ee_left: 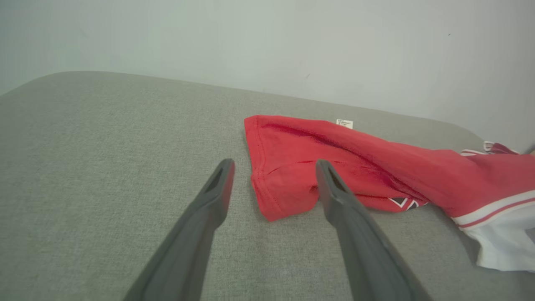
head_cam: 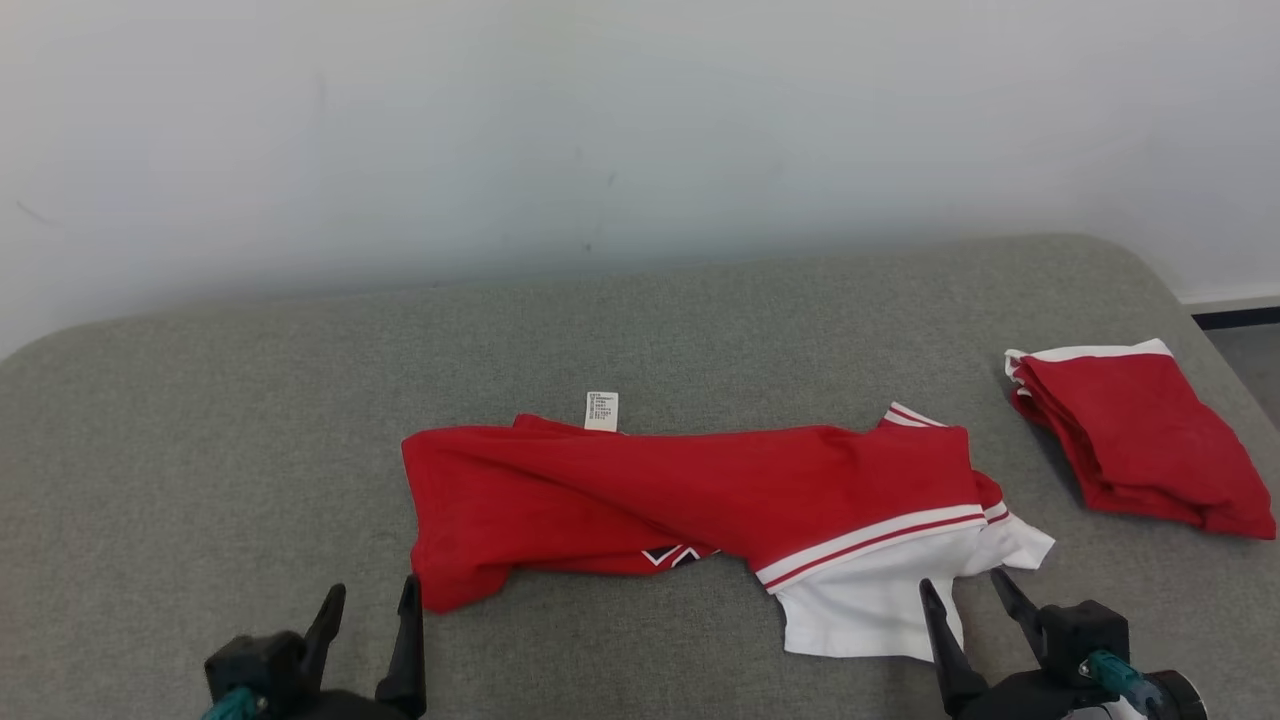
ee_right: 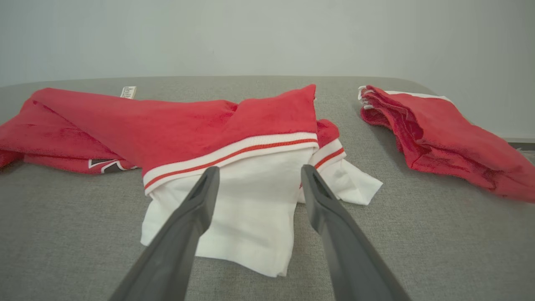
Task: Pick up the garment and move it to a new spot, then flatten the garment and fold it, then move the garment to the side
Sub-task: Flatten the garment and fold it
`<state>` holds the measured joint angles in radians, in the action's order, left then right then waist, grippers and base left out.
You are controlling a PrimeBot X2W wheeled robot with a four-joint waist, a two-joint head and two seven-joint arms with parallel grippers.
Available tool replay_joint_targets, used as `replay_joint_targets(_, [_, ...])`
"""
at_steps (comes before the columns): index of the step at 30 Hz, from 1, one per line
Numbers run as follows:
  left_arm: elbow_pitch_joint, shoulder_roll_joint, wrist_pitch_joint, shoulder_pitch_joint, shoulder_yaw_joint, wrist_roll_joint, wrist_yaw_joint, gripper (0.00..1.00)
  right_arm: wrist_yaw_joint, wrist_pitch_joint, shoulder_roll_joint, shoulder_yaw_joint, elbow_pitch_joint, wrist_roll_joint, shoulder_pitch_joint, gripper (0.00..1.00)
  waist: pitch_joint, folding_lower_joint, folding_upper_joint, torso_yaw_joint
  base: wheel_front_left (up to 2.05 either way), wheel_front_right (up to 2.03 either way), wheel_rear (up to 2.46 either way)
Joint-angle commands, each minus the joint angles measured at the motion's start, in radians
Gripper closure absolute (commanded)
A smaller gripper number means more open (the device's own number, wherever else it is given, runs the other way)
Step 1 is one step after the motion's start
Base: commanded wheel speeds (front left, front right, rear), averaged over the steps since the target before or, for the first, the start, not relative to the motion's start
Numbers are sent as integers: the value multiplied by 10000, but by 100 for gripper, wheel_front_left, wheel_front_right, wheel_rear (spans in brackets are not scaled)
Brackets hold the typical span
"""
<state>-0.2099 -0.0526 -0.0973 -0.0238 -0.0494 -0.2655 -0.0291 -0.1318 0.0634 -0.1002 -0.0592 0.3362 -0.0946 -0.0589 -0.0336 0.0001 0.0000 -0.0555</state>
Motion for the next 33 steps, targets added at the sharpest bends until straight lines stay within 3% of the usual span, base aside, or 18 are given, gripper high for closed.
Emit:
replay_joint_targets(1, [-131, -66, 132, -247, -22, 18, 32, 0, 27, -89, -28, -4, 70, 108, -113, 0, 168, -1, 0, -33, 0, 0, 0])
replay_joint_targets(6, [-1160, -228, 1070, -1628, -117, 159, 246, 0, 27, -1129, 40, 35, 779, 76, -566, 0, 920, -1, 0, -150, 0, 0, 0])
replay_joint_targets(12, [-2455, -344, 1736, -3101, -153, 201, 436, 0, 27, -1622, 164, -40, 1447, 214, -1300, 0, 1799, -1, 0, -251, 0, 0, 0])
replay_joint_targets(28, [-5054, -695, 2861, -4304, -1246, 916, 174, 0, 27, -1345, 354, -368, 2287, -18, -1938, 0, 2242, -1, 0, -257, 0, 0, 0])
replay_joint_targets(30, [-5265, -670, 3010, -4232, -1432, 985, 73, 9, 27, -1323, 363, -371, 2303, -14, -1953, 0, 2252, -1, 0, -244, 0, 0, 0])
replay_joint_targets(31, [-5361, -644, 3074, -4201, -1534, 1007, -1, 27, 27, -1311, 366, -369, 2314, -16, -1961, 0, 2260, -1, 0, -237, 0, 0, 0])
replay_joint_targets(32, [-5361, -644, 3074, -4201, -1534, 1007, -1, 27, 27, -1311, 366, -369, 2314, -16, -1961, 0, 2260, -1, 0, -237, 0, 0, 0])
replay_joint_targets(33, [-5431, -613, 3052, -4188, -1594, 1003, -35, 48, 27, -1288, 369, -365, 2323, -33, -1965, 0, 2271, -1, 0, -228, 0, 0, 0])
